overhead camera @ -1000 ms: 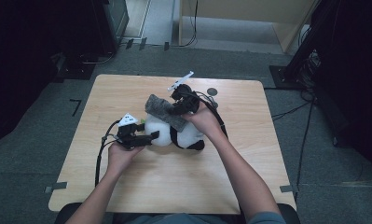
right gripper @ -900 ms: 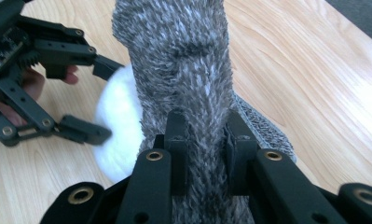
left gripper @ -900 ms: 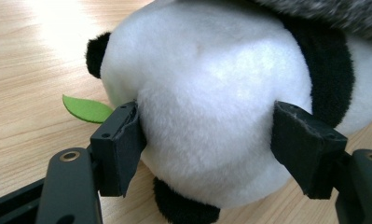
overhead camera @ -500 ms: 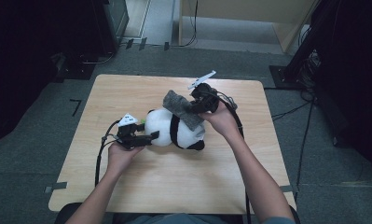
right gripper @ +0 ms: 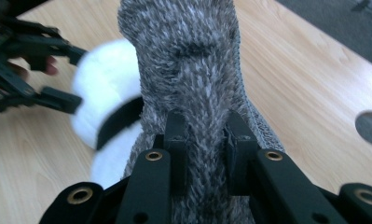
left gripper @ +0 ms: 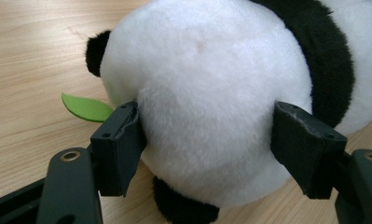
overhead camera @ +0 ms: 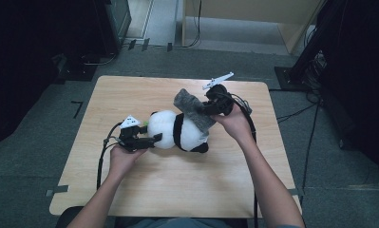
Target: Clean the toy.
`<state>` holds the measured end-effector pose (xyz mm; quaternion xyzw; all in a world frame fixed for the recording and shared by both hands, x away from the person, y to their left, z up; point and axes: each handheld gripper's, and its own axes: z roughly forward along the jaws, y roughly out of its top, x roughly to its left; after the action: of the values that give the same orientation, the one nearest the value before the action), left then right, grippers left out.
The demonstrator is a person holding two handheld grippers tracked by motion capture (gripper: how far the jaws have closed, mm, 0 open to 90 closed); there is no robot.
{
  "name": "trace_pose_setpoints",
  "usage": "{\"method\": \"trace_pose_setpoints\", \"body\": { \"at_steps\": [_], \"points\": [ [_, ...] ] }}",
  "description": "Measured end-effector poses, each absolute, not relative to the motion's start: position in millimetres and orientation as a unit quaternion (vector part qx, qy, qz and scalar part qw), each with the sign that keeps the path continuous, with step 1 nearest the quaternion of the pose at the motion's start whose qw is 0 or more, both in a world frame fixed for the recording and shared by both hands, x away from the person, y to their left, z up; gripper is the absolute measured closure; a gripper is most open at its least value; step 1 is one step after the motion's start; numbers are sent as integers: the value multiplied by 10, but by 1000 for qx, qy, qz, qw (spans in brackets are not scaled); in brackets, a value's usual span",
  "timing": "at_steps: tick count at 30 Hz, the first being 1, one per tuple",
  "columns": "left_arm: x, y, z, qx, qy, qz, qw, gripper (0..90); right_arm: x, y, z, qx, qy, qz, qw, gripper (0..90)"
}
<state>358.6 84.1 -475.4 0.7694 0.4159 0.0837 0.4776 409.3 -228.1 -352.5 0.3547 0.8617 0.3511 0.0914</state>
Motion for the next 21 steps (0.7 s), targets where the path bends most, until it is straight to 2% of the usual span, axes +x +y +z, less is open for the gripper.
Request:
{"method": "trace_pose_setpoints", "body": {
  "at_steps": [9, 21],
  "points": [
    [3585, 839, -4750, 769, 415, 85, 478, 286, 4127, -1805, -3372, 316, 871, 365, 87, 758],
    [3586, 840, -4739, 771, 410, 85, 479, 291, 4259, -1139, -3480, 283, 890, 352, 63, 758]
  ]
}}
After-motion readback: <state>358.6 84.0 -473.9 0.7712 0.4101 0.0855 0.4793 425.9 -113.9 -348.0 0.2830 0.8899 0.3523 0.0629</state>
